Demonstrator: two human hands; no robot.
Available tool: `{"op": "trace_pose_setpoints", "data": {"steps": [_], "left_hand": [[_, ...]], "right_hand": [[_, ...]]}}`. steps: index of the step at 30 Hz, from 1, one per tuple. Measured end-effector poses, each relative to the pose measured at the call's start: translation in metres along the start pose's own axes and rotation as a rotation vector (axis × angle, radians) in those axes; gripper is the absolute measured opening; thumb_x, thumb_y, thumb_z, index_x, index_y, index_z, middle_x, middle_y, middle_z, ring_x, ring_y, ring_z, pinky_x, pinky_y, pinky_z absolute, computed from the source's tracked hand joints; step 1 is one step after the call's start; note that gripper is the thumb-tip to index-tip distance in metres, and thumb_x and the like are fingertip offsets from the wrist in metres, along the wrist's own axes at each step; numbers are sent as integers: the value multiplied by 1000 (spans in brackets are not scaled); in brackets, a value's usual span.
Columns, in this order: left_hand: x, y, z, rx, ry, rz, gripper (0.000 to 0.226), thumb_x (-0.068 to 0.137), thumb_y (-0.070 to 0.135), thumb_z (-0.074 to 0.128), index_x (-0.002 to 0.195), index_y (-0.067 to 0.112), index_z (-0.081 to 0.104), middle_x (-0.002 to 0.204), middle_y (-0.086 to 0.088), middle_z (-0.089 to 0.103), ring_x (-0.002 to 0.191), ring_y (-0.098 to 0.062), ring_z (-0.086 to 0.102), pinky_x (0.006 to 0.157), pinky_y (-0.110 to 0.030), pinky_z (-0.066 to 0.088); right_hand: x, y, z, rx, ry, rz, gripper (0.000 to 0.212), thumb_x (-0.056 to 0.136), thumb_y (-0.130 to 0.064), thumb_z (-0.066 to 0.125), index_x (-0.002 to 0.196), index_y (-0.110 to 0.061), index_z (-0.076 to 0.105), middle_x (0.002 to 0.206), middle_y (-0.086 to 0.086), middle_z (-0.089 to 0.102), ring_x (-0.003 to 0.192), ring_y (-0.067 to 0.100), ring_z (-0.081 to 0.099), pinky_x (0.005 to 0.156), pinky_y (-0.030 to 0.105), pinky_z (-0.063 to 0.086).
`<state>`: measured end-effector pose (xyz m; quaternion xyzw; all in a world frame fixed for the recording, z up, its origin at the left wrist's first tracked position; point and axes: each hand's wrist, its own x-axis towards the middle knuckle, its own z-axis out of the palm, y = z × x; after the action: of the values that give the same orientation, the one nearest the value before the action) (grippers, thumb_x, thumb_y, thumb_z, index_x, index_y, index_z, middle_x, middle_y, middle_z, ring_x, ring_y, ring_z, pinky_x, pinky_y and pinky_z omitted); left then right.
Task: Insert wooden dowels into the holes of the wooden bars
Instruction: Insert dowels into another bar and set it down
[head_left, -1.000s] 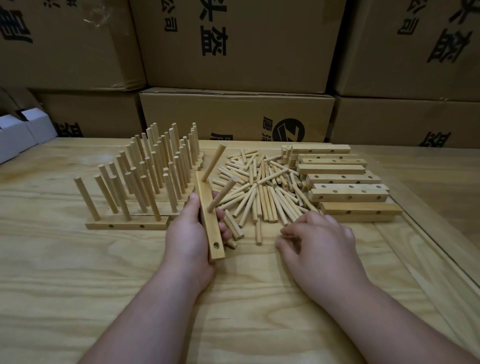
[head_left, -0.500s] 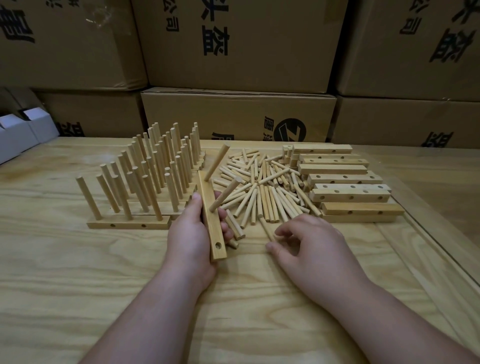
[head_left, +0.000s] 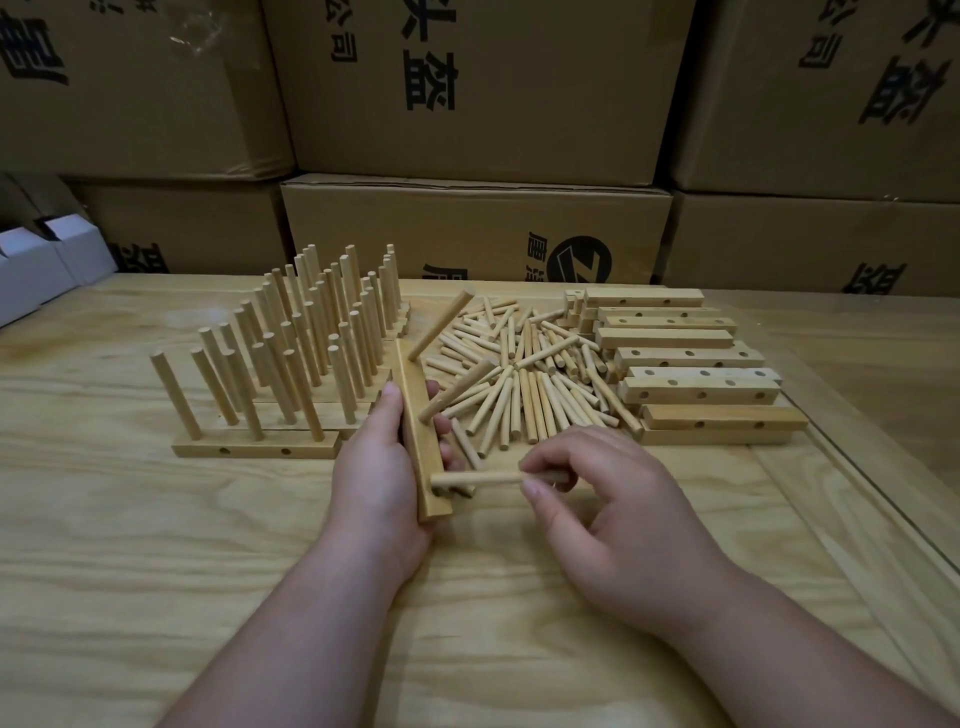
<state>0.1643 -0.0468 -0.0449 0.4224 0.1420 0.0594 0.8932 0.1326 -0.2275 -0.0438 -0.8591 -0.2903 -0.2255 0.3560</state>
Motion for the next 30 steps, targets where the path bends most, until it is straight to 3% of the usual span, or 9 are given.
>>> {"op": "trace_pose_setpoints", "data": {"steps": [3,13,22,30], "left_hand": [[1,0,-1,-30,-12,-14,39,102,44,50,96,16,76,62,-1,58,46,-11,49,43,-25,44],[4,-4,-4,48,-36,63,38,100,46,54,105,16,75,63,1,58,48,-11,50,47,-28,46],[4,-6,-6,92,-49,92,40,98,48,56,110,15,75,65,1,59,50,-11,52,47,-28,47],[1,-4,-2,49,-6,51,39,103,45,50,103,16,77,65,-1,62,49,-12,53,46,-27,49]], "right_hand": [[0,3,1,27,-3,-31,10,85,-18,69,94,-19,71,87,-16,63,88,5,59,81,31,49],[0,5,0,75,-15,-56,9,88,-19,68,96,-18,73,87,-14,63,87,5,60,78,24,48],[1,4,0,61,-63,38,26,91,-47,57,93,-29,76,83,-22,68,86,-2,63,76,16,48],[-2,7,-2,306,-1,196,49,87,-78,44,109,-39,64,80,-9,64,71,13,61,61,29,50]]}}
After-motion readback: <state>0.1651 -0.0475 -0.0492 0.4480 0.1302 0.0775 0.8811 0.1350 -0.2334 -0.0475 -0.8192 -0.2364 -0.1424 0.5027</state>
